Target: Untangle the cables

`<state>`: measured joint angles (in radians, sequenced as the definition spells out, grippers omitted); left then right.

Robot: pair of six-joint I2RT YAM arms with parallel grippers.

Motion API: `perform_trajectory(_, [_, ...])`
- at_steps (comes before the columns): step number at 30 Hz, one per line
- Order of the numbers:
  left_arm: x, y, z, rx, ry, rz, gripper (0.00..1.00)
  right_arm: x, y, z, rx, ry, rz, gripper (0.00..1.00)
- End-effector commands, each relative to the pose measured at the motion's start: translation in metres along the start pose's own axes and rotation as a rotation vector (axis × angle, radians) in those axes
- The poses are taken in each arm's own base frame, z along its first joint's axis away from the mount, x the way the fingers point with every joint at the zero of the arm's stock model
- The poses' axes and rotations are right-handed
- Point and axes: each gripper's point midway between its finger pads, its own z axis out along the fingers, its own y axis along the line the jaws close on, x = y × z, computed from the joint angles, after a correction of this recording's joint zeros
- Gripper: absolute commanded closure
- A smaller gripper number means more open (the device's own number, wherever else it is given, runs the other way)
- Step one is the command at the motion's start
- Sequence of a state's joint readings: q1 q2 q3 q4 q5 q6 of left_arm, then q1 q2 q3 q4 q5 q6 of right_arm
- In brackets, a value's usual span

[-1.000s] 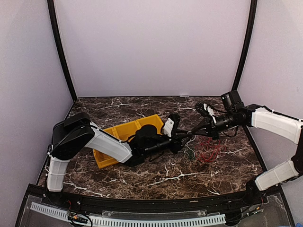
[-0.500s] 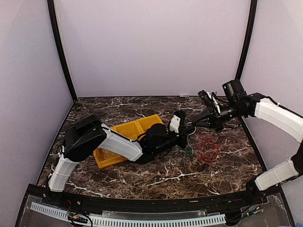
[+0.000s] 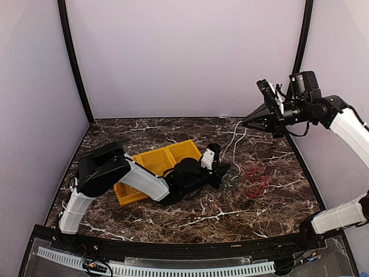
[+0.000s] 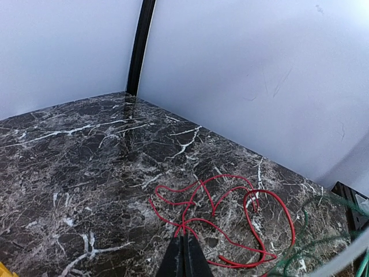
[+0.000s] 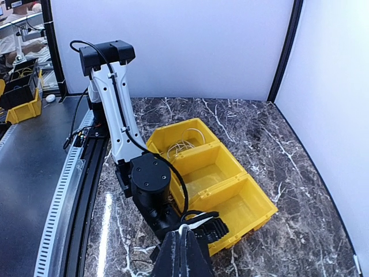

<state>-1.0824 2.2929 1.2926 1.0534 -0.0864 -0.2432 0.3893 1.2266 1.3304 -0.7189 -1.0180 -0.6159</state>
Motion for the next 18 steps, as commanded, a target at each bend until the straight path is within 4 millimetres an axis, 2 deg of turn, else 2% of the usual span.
perform_trajectory(1, [-0.023,-0.003,-0.011,0.012,-0.039,-0.034,0.99,-0.029,0.002,-0.013,0.051,-0.02,-0.066,1.0])
perform_trajectory(5, [-0.014,-0.001,-0.02,0.01,-0.017,-0.049,1.0,-0.03,-0.002,-0.02,0.094,-0.008,-0.074,1.0])
perform_trajectory(10, [0.006,0.001,-0.025,0.021,0.028,-0.086,1.0,-0.055,-0.005,-0.038,0.153,-0.038,-0.107,1.0])
perform_trajectory(12, [0.012,0.002,-0.028,0.019,0.037,-0.096,1.0,-0.057,-0.01,-0.04,0.185,-0.039,-0.099,1.0])
perform_trajectory(15, [0.009,0.001,-0.035,0.023,0.036,-0.096,0.97,-0.045,-0.019,-0.037,0.219,-0.015,-0.079,1.0])
perform_trajectory(16, [0.012,0.002,-0.039,0.023,0.048,-0.09,0.94,-0.038,-0.022,-0.035,0.23,-0.002,-0.069,1.0])
perform_trajectory(17, [0.003,-0.001,-0.042,0.031,0.039,-0.087,0.85,-0.03,-0.024,-0.033,0.238,0.011,-0.058,1.0])
perform_trajectory(18, [-0.003,-0.003,-0.049,0.033,0.036,-0.083,0.81,-0.021,-0.027,-0.031,0.246,0.026,-0.048,1.0])
